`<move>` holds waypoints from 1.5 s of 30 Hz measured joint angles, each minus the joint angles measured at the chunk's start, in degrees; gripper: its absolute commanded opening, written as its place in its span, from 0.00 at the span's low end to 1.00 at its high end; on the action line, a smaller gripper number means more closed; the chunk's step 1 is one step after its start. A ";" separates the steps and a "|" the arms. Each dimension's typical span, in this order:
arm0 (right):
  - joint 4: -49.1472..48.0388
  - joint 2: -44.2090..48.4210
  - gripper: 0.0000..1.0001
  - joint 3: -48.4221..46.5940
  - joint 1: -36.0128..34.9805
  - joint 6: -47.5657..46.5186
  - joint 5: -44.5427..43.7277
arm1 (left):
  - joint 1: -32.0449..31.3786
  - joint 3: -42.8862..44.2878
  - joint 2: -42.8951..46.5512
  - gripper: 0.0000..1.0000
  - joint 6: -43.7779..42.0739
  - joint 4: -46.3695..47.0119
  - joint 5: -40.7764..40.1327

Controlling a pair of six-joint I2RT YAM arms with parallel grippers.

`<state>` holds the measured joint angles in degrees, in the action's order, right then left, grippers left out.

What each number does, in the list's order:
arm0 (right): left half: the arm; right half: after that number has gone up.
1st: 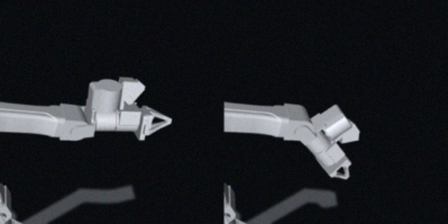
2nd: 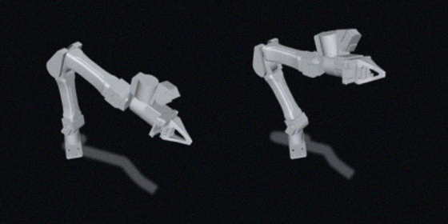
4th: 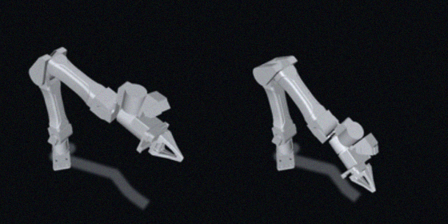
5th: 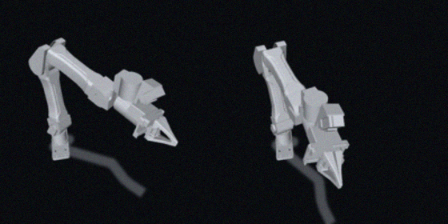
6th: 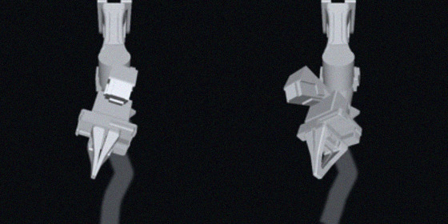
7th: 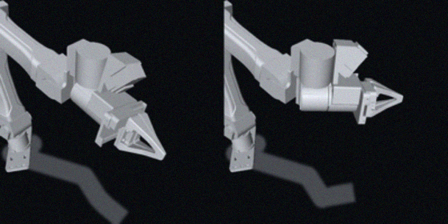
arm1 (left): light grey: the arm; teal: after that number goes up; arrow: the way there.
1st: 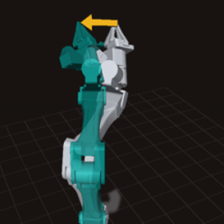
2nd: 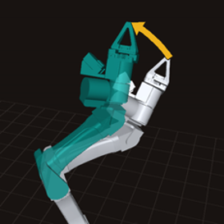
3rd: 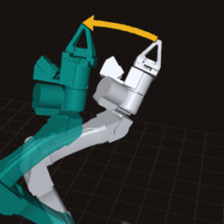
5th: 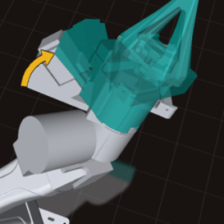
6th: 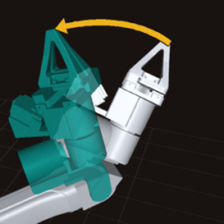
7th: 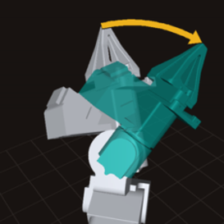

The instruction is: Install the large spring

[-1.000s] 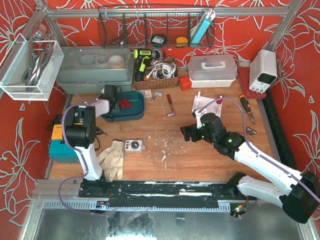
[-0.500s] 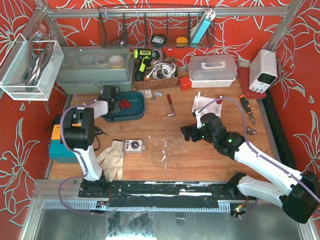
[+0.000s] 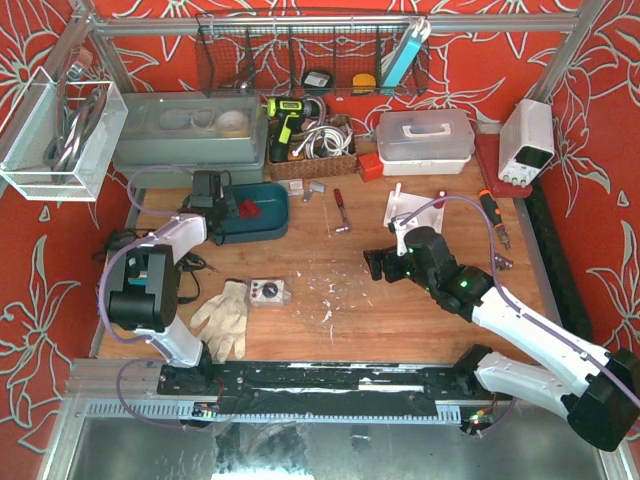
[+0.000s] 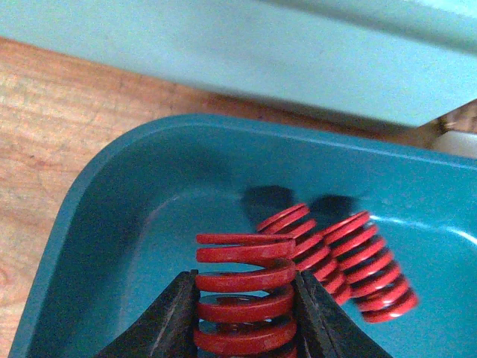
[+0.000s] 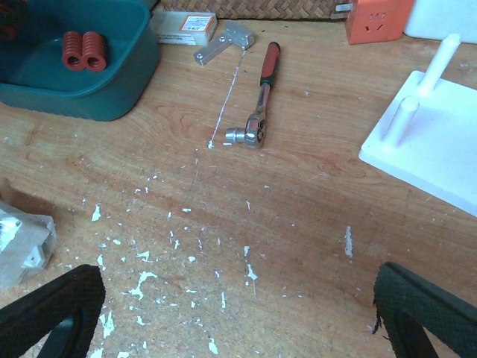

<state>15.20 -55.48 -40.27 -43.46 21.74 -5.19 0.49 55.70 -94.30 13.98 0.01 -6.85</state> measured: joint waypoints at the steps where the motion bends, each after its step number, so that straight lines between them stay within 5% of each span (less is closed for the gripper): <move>1: -0.15 0.13 0.99 0.11 0.00 0.00 -0.15 | 0.00 -0.68 0.79 0.14 0.04 0.70 0.83; 12: -1.97 0.42 0.99 1.95 -0.02 0.02 -1.11 | -3.87 -15.50 17.79 0.08 3.28 14.71 13.77; 25: -0.35 0.79 0.99 1.53 -0.02 -0.15 -3.61 | -32.63 -35.34 35.34 0.07 -1.40 38.84 12.70; 34: 1.36 0.61 0.86 -4.61 -0.02 1.20 9.62 | -49.35 -47.01 38.95 0.05 -13.68 51.95 6.38; 45: -4.55 -6.45 0.70 -7.19 -2.38 7.74 28.46 | -54.62 -47.78 32.72 0.03 -24.59 56.22 4.35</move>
<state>10.66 -61.93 -47.46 -45.84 29.47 23.27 -54.13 7.92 -61.58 -10.61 56.23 -2.50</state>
